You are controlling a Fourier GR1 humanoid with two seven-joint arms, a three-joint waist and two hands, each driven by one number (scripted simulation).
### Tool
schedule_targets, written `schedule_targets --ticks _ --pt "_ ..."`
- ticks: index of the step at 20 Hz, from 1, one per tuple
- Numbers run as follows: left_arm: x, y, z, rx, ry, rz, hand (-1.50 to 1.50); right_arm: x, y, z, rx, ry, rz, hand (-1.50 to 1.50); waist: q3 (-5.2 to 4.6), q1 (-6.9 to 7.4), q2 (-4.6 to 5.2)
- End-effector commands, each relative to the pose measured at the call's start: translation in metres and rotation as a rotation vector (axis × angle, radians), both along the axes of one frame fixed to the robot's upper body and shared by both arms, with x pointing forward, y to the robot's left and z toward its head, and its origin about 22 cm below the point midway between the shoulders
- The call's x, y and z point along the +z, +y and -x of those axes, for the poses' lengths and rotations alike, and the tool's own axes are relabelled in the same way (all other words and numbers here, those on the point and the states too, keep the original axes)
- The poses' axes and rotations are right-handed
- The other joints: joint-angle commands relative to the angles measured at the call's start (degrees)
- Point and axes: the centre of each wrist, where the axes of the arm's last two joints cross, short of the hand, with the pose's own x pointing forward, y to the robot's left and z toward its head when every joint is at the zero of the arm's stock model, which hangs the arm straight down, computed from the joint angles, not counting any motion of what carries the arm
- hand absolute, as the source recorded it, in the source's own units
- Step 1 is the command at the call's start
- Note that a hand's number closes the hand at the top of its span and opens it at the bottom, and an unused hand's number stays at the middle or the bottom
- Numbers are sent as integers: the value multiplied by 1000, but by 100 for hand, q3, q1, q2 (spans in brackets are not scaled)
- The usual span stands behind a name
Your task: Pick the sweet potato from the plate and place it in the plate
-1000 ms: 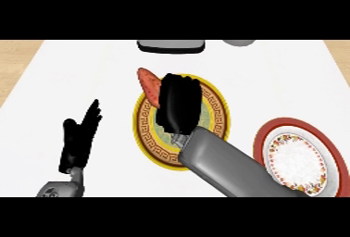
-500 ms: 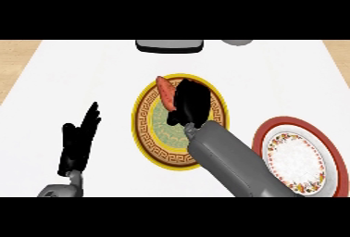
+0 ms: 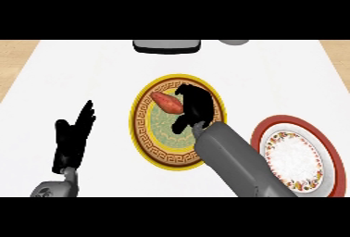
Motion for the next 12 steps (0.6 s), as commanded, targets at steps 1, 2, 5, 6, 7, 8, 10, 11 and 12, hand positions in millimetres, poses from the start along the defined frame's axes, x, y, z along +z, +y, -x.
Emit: schedule_targets --ticks 1,2,5,6,7,8,10,11,12 --pt "-15 -6 16 17 16 -1 0 -2 -8 9 81 -126 -152 -150 3 -41 -17" --pt "-18 -1 9 1 5 1 0 17 1 6 71 -160 -233 -150 1 -14 0" --pt "5 -2 -2 3 -6 16 0 29 -15 7 -2 -324 -474 -150 18 -21 -5" --pt "4 -4 2 8 -9 10 0 47 -11 9 -2 -351 -551 -150 17 -16 -33" --pt "-4 2 5 9 4 26 0 36 -23 11 -28 -362 -590 -150 11 -67 -11" --pt "-11 -8 6 20 13 3 0 38 -24 18 -40 -358 -629 -150 8 -101 -23" --pt "7 2 12 12 0 9 0 17 -45 28 -61 -349 -684 -150 10 -70 -34" --pt "8 3 3 10 10 6 0 11 -43 34 -44 -350 -717 -150 7 -62 -17" --pt "-3 -13 11 19 9 9 0 -9 -60 32 -43 -345 -719 -150 7 -50 -4"
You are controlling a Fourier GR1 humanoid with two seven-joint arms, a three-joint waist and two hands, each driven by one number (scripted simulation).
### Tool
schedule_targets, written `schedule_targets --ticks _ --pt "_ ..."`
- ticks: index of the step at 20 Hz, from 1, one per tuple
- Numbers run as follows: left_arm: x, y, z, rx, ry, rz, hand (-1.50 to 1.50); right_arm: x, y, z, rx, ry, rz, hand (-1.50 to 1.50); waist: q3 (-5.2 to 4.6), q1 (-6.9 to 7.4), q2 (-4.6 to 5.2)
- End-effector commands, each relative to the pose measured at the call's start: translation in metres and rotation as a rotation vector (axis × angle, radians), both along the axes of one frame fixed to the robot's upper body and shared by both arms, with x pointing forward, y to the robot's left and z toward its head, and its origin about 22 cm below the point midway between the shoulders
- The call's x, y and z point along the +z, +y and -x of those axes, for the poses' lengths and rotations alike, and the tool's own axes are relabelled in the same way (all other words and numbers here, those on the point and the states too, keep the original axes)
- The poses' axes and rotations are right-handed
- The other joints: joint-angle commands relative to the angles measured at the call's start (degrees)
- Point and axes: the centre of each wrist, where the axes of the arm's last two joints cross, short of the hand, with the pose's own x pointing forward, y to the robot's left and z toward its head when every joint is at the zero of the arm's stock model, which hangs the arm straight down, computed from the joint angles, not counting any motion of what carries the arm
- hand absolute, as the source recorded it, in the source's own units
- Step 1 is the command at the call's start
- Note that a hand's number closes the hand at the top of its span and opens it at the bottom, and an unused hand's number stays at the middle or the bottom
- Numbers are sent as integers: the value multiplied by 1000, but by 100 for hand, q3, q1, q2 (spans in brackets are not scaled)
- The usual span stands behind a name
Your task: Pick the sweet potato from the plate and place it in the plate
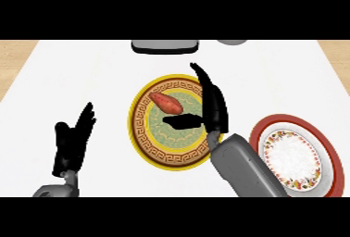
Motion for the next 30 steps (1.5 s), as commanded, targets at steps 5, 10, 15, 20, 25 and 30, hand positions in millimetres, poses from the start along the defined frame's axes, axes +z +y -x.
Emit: schedule_targets --ticks 5,10,15,20,25,30 --pt "2 -4 6 1 -9 -14 0 -15 -26 18 75 -36 -159 -150 -8 7 -2" --pt "4 5 -4 0 8 -11 0 -47 -32 10 92 -83 -168 -150 -8 21 4" --pt "8 8 -5 8 -5 2 0 -48 -34 16 92 -72 -126 -150 -9 8 0" --pt "-2 -3 9 2 -24 -3 0 -75 -37 17 35 -38 -81 -150 -8 21 1" --pt "2 -11 8 -2 13 7 0 -71 -28 17 8 -13 -48 -150 -9 14 -1" --pt "-4 -20 1 -8 8 2 0 -70 -29 22 -26 -16 -34 -150 -9 9 1"
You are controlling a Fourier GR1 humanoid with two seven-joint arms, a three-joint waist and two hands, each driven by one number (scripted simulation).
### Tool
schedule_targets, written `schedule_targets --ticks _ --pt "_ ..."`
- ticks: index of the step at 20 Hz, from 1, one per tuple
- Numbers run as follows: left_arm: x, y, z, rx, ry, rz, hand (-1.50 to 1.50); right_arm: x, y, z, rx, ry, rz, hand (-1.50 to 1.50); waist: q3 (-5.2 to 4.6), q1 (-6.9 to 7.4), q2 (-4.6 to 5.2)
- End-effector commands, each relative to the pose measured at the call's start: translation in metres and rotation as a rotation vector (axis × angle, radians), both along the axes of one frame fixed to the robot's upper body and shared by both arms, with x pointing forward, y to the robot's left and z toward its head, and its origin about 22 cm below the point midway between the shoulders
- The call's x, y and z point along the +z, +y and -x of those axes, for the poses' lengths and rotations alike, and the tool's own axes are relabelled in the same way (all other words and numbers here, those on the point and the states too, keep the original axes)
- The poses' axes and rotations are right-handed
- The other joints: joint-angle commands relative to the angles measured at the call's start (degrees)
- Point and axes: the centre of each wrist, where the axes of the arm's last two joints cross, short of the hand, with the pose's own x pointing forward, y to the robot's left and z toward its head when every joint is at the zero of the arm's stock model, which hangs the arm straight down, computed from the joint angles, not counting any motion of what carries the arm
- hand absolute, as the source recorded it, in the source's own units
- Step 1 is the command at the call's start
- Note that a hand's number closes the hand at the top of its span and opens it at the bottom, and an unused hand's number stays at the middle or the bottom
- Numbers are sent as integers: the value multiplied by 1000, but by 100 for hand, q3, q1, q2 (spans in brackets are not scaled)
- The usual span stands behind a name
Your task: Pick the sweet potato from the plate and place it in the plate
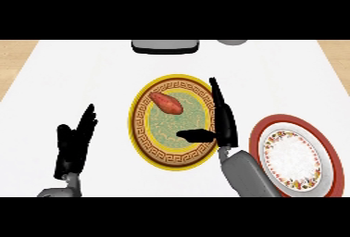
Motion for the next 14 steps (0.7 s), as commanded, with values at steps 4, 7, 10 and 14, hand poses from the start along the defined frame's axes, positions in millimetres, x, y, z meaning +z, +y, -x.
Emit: schedule_targets --ticks 4,7,10,14 --pt "-12 18 1 6 -11 -5 0 -14 -25 -1 -58 21 41 -150 -1 -10 1" --pt "-1 4 -18 15 -8 -28 0 -28 -27 11 -51 42 53 -150 0 -21 2" --pt "0 1 4 1 -19 -14 0 -8 -43 10 -69 17 53 -150 0 -13 -3" --pt "-12 10 1 1 -1 -12 0 -23 -57 24 -106 37 54 -150 -1 -23 -1"
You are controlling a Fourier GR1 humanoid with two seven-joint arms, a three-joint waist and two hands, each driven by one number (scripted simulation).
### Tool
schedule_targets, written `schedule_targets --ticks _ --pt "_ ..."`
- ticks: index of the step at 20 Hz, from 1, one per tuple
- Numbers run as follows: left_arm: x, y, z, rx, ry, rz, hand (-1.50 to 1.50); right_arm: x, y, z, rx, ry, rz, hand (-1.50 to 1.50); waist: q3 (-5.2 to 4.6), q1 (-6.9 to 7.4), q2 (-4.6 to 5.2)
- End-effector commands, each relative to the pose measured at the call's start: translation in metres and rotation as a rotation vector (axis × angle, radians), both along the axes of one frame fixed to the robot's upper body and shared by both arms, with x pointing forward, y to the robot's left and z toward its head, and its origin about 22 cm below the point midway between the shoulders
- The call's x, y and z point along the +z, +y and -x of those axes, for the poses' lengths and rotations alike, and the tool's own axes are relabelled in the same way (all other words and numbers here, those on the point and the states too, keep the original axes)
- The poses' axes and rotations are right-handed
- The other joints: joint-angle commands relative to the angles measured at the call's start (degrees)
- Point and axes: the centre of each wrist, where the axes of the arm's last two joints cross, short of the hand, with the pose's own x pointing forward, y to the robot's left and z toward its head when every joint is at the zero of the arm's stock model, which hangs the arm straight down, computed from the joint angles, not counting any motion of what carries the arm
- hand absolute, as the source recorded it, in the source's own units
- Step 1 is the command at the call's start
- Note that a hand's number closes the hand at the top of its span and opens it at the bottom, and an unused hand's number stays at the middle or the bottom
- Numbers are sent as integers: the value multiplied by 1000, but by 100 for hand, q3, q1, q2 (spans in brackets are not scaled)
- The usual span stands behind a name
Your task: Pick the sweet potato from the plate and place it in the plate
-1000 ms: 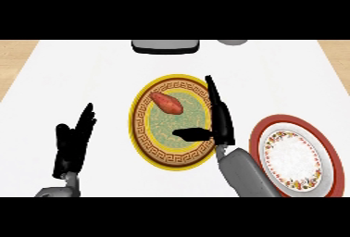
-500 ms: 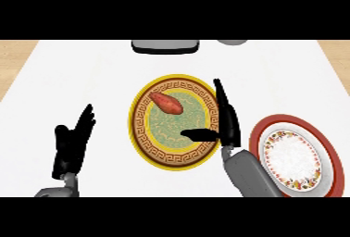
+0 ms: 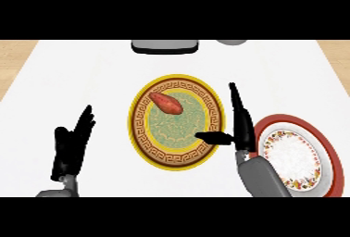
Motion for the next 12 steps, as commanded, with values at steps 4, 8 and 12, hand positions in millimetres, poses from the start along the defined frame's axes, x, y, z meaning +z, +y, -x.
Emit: schedule_targets --ticks 4,8,12 --pt "-11 -4 14 14 -9 8 0 1 -49 10 -65 -39 -3 -150 0 -3 -1" --pt "-10 3 -9 1 -7 8 0 3 -50 14 -68 -39 -4 -150 0 -8 2" --pt "-15 -7 -10 8 -4 24 0 -23 -71 30 -149 -31 30 -150 -1 -24 4"
